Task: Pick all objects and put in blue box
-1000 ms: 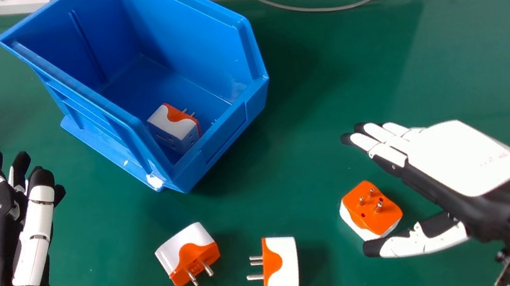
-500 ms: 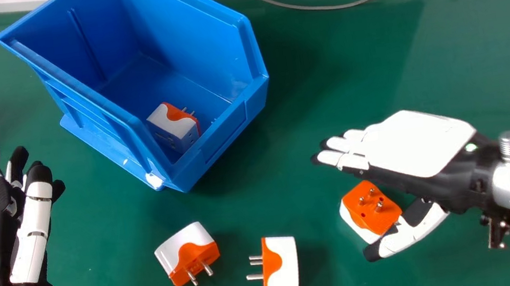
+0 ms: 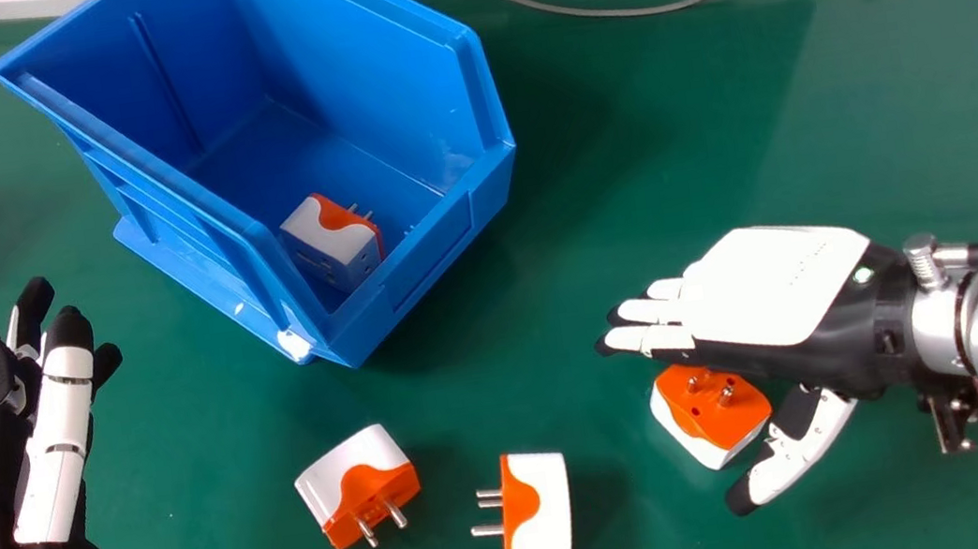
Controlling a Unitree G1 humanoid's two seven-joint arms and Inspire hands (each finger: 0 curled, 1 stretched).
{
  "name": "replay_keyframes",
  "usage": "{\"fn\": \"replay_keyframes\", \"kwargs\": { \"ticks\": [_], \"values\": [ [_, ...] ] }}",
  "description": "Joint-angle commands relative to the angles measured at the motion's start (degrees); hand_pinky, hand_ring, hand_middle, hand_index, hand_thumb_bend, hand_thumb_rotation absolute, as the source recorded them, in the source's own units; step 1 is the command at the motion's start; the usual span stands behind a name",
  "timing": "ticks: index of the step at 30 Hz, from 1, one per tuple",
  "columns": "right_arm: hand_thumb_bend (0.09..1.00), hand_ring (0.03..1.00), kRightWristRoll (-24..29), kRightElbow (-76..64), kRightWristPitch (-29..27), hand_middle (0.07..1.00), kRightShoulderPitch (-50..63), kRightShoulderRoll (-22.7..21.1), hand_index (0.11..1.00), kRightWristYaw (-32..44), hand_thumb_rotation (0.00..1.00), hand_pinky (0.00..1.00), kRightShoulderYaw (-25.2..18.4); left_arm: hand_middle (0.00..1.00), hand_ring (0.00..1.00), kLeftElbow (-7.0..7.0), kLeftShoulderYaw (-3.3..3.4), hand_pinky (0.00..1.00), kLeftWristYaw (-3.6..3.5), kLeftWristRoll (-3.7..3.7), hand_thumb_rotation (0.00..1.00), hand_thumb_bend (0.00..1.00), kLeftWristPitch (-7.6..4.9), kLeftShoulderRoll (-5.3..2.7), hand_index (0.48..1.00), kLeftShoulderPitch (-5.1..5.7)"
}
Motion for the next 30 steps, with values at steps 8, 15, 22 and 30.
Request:
{"fn": "replay_keyframes", "kwargs": {
  "ticks": [8, 15, 22, 30],
  "values": [
    [0.447, 0.958, -1.7, 3.5, -1.1, 0.983, -4.0, 0.1, 0.958, -1.4, 0.56, 0.91, 1.2, 0.98, 0.95, -2.35, 0.57, 0.89, 0.36, -0.71, 0.68, 0.43, 1.17, 0.43, 0.971, 0.05],
    [0.437, 0.950, -4.5, 6.7, -0.4, 0.978, -5.8, 1.5, 0.950, -3.3, 0.53, 0.89, 2.5, 0.97, 0.95, -2.28, 0.78, 0.89, 0.33, -0.98, 0.66, 0.41, 1.40, 0.38, 0.969, -0.23],
    [0.430, 0.935, -7.1, 10.2, -0.8, 0.960, -7.8, 2.3, 0.934, -6.1, 0.49, 0.87, 4.5, 0.97, 0.94, -2.94, 0.66, 0.88, 0.68, -0.93, 0.63, 0.38, 2.19, 0.40, 0.965, -0.44],
    [0.424, 0.916, -10.8, 15.2, -0.6, 0.941, -10.1, 3.2, 0.924, -9.3, 0.46, 0.85, 7.7, 0.97, 0.94, -3.00, 0.64, 0.88, 0.97, -1.16, 0.61, 0.35, 3.18, 0.45, 0.966, -0.76]
  ]
}}
